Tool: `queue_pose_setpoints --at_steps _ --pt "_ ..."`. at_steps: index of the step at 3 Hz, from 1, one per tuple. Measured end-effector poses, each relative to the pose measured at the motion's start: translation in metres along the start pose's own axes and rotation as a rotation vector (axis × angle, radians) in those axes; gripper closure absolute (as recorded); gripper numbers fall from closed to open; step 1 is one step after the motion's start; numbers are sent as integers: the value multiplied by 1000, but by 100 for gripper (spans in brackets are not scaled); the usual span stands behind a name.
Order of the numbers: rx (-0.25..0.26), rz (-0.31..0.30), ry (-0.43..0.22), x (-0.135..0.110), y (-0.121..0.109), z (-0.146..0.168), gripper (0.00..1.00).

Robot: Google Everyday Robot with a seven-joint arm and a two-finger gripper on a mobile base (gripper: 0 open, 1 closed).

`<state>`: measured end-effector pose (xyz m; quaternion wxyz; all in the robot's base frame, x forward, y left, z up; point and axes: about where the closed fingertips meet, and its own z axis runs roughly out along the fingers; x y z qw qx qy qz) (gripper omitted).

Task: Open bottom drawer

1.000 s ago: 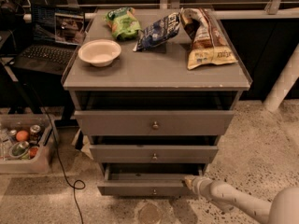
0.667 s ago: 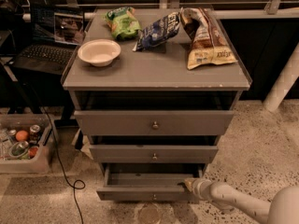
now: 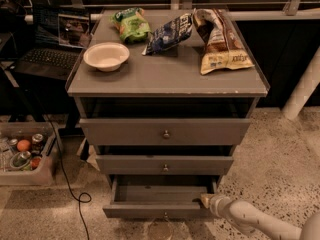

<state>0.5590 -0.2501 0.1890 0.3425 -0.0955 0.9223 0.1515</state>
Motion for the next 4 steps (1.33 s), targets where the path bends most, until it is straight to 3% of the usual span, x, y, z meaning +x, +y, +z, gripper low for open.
queue_pose_setpoints --at_steps 1,4 --pt "6 -7 8 -5 1 10 100" --pt "-22 -33 92 22 8 23 100"
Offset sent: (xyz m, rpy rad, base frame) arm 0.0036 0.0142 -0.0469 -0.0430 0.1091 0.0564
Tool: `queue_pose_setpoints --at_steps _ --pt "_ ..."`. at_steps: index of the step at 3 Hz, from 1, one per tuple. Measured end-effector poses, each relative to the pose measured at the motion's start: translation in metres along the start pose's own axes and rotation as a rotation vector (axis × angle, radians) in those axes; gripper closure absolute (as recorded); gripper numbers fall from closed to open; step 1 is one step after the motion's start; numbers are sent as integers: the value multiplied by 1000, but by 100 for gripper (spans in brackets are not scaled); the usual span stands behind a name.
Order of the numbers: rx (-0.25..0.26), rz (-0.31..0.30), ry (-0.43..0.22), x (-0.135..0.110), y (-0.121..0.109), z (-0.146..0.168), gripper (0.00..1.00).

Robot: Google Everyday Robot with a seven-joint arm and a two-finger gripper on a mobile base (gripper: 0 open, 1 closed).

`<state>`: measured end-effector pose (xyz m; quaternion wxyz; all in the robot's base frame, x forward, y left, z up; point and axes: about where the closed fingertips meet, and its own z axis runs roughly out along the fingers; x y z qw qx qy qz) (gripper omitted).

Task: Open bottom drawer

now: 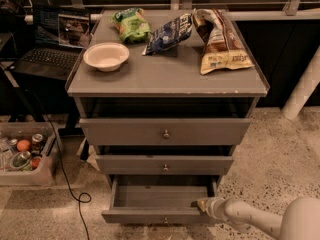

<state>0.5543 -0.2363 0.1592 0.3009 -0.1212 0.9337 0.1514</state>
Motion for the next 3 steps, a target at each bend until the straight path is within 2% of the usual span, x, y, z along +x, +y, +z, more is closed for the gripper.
queue_pose_setpoints --at_steps 1,2,3 --pt "0 0 0 -1 0 -1 100" --pt "-5 15 -5 18 -1 -12 100" --pt "-5 15 -5 16 -1 -13 100"
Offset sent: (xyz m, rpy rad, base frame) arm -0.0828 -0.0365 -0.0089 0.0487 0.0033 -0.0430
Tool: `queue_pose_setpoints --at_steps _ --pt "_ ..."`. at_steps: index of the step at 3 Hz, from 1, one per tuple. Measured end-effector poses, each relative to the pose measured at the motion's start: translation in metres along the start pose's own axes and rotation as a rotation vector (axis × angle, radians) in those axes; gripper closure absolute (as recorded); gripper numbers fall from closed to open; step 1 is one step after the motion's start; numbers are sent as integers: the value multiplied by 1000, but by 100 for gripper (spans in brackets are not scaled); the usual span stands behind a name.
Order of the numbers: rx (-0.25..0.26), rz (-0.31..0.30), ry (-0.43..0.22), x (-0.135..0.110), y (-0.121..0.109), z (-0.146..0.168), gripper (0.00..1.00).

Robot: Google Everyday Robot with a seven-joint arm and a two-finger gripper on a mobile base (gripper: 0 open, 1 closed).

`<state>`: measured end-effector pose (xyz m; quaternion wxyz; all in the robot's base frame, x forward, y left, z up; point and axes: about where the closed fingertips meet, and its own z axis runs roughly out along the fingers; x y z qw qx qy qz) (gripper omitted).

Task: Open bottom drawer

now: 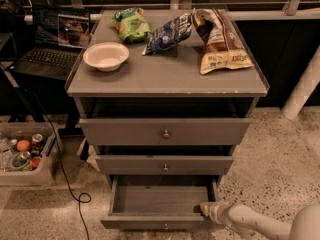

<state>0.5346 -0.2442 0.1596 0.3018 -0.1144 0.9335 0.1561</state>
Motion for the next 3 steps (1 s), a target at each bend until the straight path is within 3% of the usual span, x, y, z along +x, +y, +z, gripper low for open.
queue_pose_setpoints --at_steps 1,3 --pt "-8 23 -13 27 1 -18 100" --pt "-4 14 -40 15 5 -28 100"
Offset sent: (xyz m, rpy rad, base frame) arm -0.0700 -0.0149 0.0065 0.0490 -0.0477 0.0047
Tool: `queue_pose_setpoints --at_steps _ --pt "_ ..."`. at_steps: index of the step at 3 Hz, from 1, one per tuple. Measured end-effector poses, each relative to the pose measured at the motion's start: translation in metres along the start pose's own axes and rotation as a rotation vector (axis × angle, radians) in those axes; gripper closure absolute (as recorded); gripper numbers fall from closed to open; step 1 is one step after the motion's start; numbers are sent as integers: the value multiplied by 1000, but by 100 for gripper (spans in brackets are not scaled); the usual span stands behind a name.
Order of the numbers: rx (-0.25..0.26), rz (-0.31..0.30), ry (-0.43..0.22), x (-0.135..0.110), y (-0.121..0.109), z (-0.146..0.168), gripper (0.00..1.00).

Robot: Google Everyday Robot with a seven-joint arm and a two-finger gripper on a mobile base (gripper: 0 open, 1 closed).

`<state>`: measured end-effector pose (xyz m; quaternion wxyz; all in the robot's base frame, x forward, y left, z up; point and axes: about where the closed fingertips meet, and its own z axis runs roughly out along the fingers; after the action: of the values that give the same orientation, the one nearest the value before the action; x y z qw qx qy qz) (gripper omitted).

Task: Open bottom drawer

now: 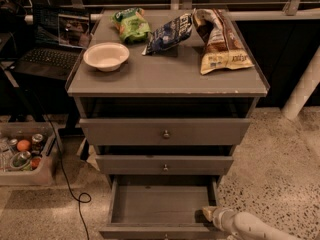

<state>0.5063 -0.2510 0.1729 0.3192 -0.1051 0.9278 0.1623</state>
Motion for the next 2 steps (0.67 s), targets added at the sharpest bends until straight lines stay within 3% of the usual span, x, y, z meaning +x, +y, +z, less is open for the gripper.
queue_pose_setpoints --at_steps 2 --pt "33 -9 -89 -29 2 -29 99"
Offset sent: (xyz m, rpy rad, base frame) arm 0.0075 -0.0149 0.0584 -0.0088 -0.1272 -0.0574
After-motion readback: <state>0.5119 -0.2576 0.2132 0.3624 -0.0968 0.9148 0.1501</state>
